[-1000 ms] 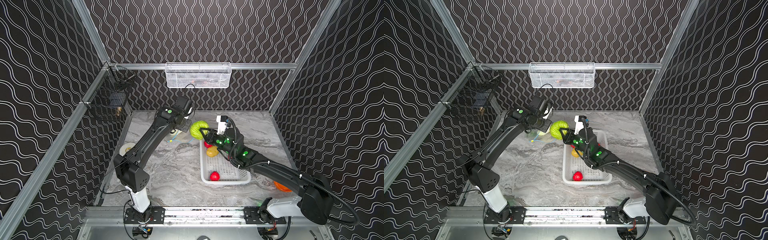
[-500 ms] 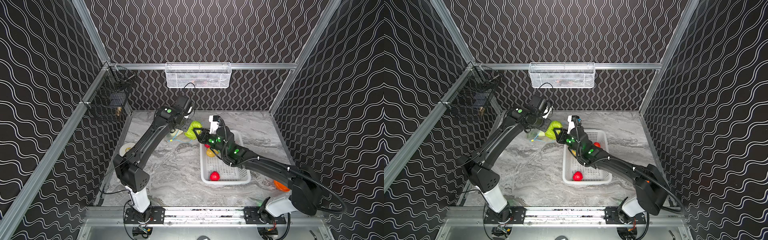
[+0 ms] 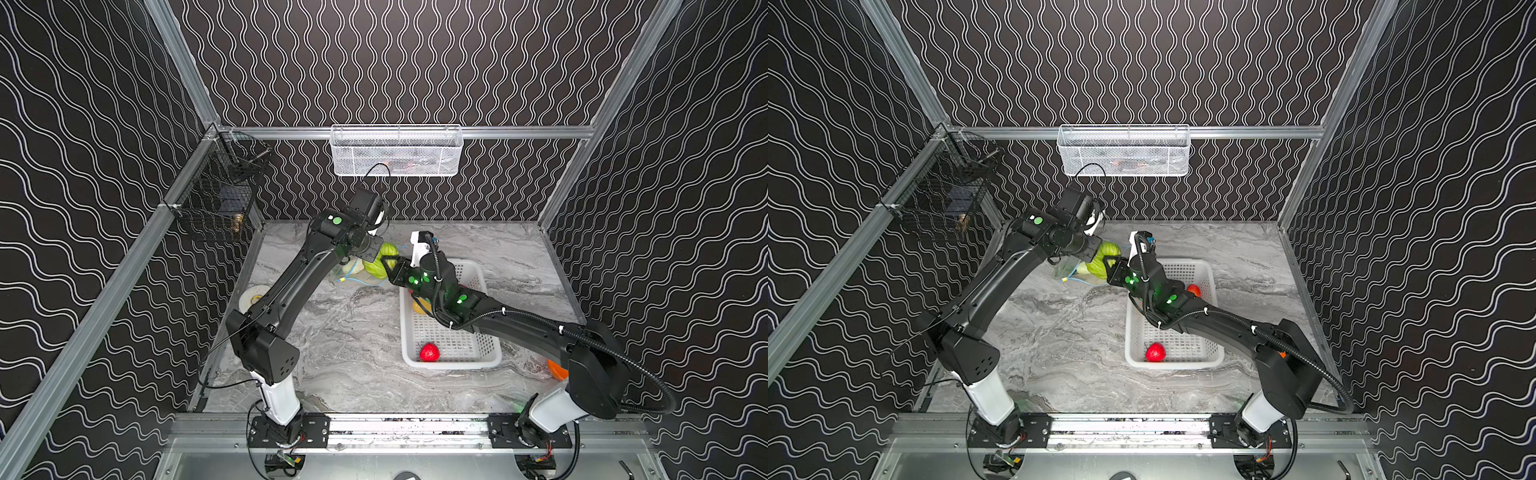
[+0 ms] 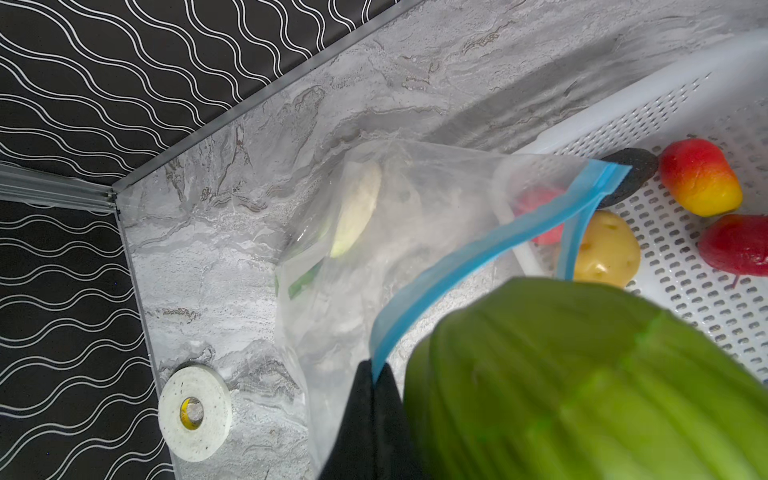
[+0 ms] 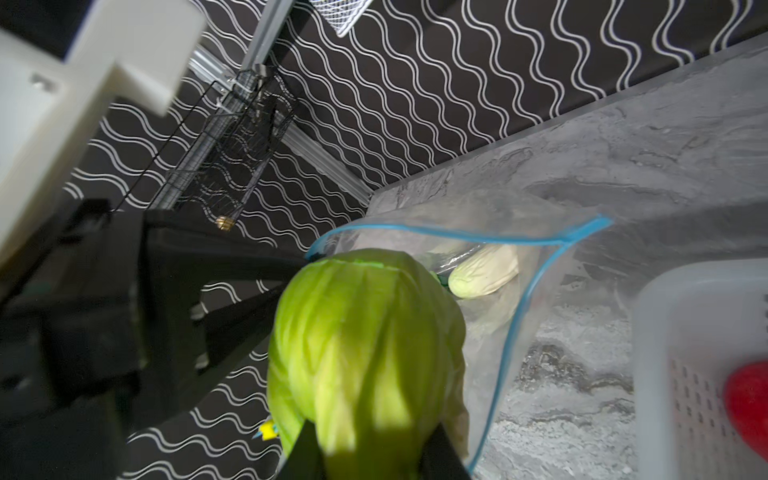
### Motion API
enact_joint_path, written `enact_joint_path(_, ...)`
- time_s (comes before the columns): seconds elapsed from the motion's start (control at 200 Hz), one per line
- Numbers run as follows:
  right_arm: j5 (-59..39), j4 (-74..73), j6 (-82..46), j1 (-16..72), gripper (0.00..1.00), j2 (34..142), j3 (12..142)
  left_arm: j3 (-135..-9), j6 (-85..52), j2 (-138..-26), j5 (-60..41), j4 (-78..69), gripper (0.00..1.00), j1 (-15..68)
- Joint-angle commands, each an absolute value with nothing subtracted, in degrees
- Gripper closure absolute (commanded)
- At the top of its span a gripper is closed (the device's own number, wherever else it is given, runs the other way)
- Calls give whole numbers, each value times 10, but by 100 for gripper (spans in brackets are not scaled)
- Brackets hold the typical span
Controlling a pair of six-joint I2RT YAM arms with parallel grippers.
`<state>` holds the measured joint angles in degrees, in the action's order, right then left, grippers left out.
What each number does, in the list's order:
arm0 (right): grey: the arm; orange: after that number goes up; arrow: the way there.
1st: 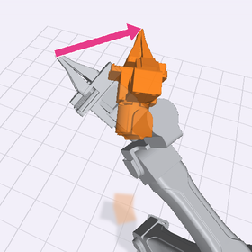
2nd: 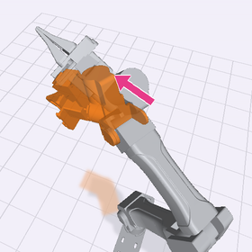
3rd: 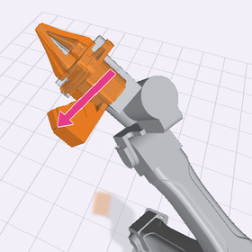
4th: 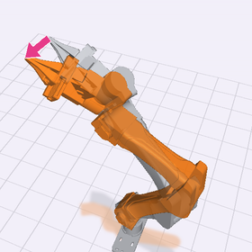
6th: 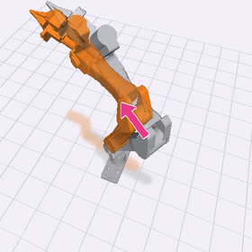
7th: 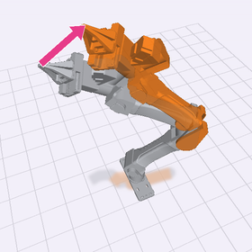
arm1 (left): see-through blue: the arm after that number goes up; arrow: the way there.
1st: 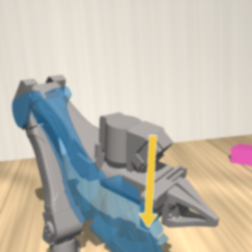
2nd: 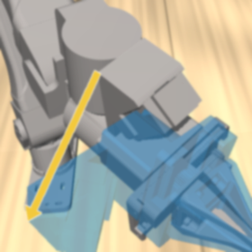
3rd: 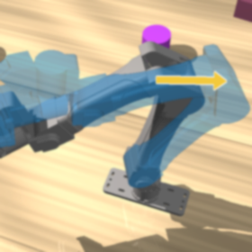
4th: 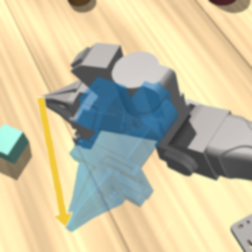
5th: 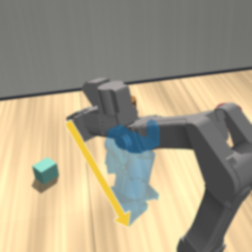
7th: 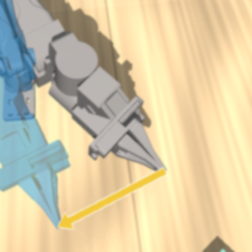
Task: Place the food in the zip-top bag and seal the zipper
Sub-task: 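Carry the cabbage over the bag opening held by the left gripper, then lower the cabbage into the bag and open the right gripper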
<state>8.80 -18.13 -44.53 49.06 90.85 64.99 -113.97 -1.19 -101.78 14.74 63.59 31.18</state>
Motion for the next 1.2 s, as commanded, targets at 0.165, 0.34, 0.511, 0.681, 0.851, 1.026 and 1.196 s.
enact_joint_path(0.165,151,-156,-427,518,100,932,677,-1145,-7,-1017,144,639,100,311)
enact_joint_path(0.34,169,-143,-412,525,100,950,696,-1142,-6,-1015,147,638,100,311)
enact_joint_path(0.511,174,-102,-397,526,100,980,737,-1154,-4,-1022,144,643,100,311)
enact_joint_path(0.681,175,-98,-386,526,89,1001,754,-1152,-1,-1027,151,642,100,312)
enact_joint_path(0.851,165,-100,-371,525,73,1017,768,-1153,3,-1030,143,644,100,311)
enact_joint_path(1.026,151,-93,-361,519,46,1034,790,-1164,6,-1038,131,649,100,312)
enact_joint_path(1.196,140,-102,-366,510,34,1032,784,-1164,5,-1039,134,649,100,313)
